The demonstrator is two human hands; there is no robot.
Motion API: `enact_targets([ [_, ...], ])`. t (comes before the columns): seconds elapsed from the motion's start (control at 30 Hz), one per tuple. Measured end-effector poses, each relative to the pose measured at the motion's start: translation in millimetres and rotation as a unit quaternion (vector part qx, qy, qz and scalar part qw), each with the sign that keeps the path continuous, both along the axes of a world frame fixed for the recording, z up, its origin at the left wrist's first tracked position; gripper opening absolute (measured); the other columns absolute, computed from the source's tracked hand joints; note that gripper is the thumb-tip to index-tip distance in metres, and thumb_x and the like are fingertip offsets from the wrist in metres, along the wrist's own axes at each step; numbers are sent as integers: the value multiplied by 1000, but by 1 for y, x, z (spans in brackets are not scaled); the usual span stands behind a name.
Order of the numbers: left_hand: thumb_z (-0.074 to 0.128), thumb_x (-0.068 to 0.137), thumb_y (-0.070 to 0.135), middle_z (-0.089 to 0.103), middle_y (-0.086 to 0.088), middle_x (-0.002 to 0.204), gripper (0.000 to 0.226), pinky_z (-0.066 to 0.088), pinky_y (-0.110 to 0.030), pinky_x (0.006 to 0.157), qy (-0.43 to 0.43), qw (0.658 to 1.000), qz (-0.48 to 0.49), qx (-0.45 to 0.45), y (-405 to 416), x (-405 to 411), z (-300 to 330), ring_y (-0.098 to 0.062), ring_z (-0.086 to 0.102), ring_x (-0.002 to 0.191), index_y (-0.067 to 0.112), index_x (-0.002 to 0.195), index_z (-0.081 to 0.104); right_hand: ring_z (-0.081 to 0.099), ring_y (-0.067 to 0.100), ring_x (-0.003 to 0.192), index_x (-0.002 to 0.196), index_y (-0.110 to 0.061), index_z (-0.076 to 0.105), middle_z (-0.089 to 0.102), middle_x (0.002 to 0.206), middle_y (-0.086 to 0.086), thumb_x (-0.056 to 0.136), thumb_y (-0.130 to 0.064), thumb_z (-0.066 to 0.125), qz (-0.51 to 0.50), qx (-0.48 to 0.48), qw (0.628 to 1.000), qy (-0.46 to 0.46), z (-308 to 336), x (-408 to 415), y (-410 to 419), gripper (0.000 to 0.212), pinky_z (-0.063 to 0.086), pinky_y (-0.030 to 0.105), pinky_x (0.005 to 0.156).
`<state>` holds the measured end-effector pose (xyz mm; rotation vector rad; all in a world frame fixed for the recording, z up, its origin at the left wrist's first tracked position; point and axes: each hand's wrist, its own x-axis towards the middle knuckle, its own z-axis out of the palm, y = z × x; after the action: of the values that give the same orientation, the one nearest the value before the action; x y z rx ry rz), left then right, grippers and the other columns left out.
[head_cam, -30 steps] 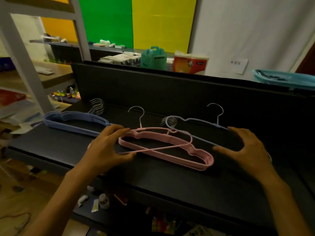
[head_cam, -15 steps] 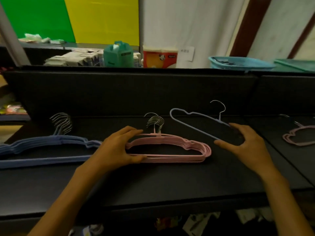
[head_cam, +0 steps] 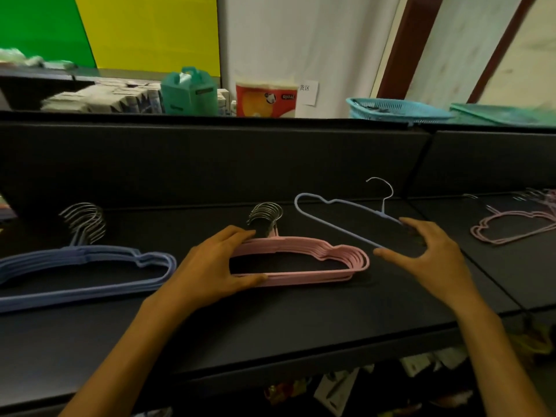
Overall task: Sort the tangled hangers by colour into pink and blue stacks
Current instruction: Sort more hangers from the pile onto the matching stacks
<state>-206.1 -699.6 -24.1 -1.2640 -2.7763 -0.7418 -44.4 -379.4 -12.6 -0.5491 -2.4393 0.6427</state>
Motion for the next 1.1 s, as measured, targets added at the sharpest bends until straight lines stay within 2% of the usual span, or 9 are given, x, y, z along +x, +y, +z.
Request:
enact_targets([
  [0.17, 60, 68, 69, 37, 14, 137, 86, 42, -24, 95, 0, 1000, 16, -18, 0, 4, 1, -2, 42, 115, 35, 141, 29, 49, 16, 115, 131, -21, 49, 50, 129, 2, 57, -58, 73, 6, 7, 1000, -4, -1, -7, 1, 87, 45, 37, 93],
  [0.33, 61, 67, 69, 36, 13, 138, 88, 43, -27, 95, 0, 999, 27, -28, 2, 7, 1, -5, 42, 117, 35, 141, 28, 47, 14, 113, 133, -21, 47, 48, 129, 2, 58, -56, 74, 16, 8, 1000, -11, -3, -11, 4, 87, 42, 31, 90],
  [0.53, 60, 65, 72, 40, 13, 138, 90, 43, -35, 99, -12, 999, 32, -39, 3, 5, 0, -6, 43, 119, 39, 141, 25, 47, 15, 116, 133, -23, 46, 48, 130, 1, 57, -60, 72, 25, 5, 1000, -18, -7, -11, 12, 88, 43, 34, 91],
  [0.77, 63, 67, 67, 41, 14, 136, 85, 44, -33, 99, -24, 999, 23, -39, 3, 3, 3, -3, 44, 117, 41, 139, 26, 45, 16, 118, 134, -26, 44, 46, 132, 0, 56, -64, 70, 28, 8, 999, -31, -9, -13, 16, 90, 44, 37, 92],
  [0.97, 60, 68, 69, 41, 13, 137, 83, 43, -34, 99, -28, 998, 31, -54, 2, 7, 9, -5, 43, 119, 41, 139, 28, 47, 18, 116, 132, -23, 47, 48, 130, 2, 57, -59, 72, 41, 13, 999, -22, -2, -16, 12, 87, 45, 38, 93],
  [1.1, 51, 78, 66, 40, 8, 139, 72, 41, -34, 100, 22, 994, 75, -72, -7, 9, 21, -8, 41, 121, 35, 140, 32, 47, 19, 117, 133, -24, 45, 47, 131, 3, 56, -60, 70, 62, 16, 997, -32, 3, -25, 6, 89, 46, 42, 94],
])
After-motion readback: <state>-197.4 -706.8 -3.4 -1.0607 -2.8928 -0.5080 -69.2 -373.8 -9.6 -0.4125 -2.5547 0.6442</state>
